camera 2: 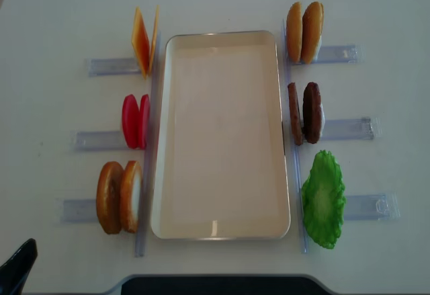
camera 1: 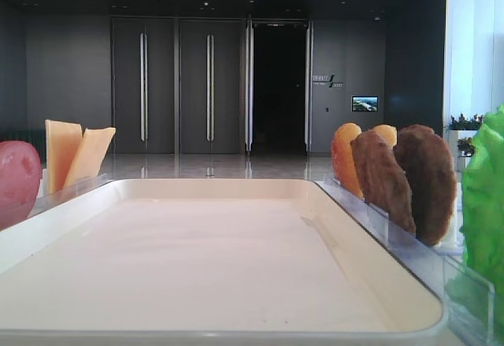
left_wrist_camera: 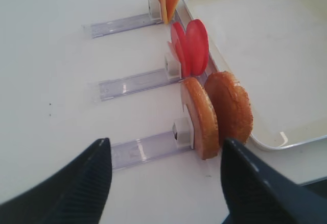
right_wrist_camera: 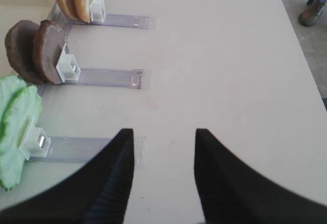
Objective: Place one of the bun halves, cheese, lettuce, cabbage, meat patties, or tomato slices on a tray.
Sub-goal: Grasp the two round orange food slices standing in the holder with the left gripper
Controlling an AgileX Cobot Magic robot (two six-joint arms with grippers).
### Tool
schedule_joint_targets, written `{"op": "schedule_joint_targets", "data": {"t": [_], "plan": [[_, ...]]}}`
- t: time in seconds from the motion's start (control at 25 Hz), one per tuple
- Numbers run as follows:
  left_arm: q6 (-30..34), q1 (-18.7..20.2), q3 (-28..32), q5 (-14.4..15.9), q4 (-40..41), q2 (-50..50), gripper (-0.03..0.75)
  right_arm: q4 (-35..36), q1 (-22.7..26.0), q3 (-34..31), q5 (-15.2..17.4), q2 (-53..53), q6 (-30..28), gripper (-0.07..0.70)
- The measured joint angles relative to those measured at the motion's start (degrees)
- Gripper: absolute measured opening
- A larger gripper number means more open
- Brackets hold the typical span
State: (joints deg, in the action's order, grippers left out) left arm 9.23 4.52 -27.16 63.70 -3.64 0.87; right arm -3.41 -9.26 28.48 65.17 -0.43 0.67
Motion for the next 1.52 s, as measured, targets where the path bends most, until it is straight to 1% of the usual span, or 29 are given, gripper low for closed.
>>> {"op": "schedule_joint_targets", "data": {"t": [0.52, 0.68, 0.84, 0.96, 1.0, 1.04, 1.12, 1.28, 1.36, 1.44, 1.52], "plan": [[-0.08, 0.0, 0.0, 0.06, 0.24, 0.0, 0.51, 0.0, 0.0, 0.0, 0.0, 0.0, 0.0, 0.303], [-2.48, 0.0, -1.43, 0.89, 1.77, 0.0, 0.51, 0.0, 0.0, 0.0, 0.0, 0.0, 0.0, 0.303], [-5.6, 0.0, -2.06, 1.21, 0.95, -0.78, 0.51, 0.0, 0.0, 0.0, 0.0, 0.0, 0.0, 0.303], [-7.37, 0.02, -2.06, 1.41, 0.12, -4.11, 0.51, 0.0, 0.0, 0.0, 0.0, 0.0, 0.0, 0.303], [-8.1, 0.02, -2.27, 2.14, 0.06, -6.86, 0.51, 0.0, 0.0, 0.0, 0.0, 0.0, 0.0, 0.303], [-8.1, 0.02, -2.27, 2.14, 0.06, -6.86, 0.51, 0.0, 0.0, 0.0, 0.0, 0.0, 0.0, 0.303], [-9.23, 0.02, -3.26, 3.18, 0.12, -10.05, 0.51, 0.0, 0.0, 0.0, 0.0, 0.0, 0.0, 0.303], [-12.48, 0.02, -7.35, 3.86, 2.09, -16.27, 0.51, 0.0, 0.0, 0.0, 0.0, 0.0, 0.0, 0.303], [-14.27, 0.02, -10.08, 5.19, 3.64, -19.44, 0.51, 0.0, 0.0, 0.0, 0.0, 0.0, 0.05, 0.303], [-15.27, 0.02, -12.43, 7.4, 5.12, -22.93, 0.504, 0.0, 0.0, 0.0, 0.0, 0.0, 0.05, 0.303], [-15.52, 0.02, -14.41, 7.8, 5.34, -27.08, 0.48, 0.0, 0.0, 0.0, 0.0, 0.0, 0.05, 0.303]]}}
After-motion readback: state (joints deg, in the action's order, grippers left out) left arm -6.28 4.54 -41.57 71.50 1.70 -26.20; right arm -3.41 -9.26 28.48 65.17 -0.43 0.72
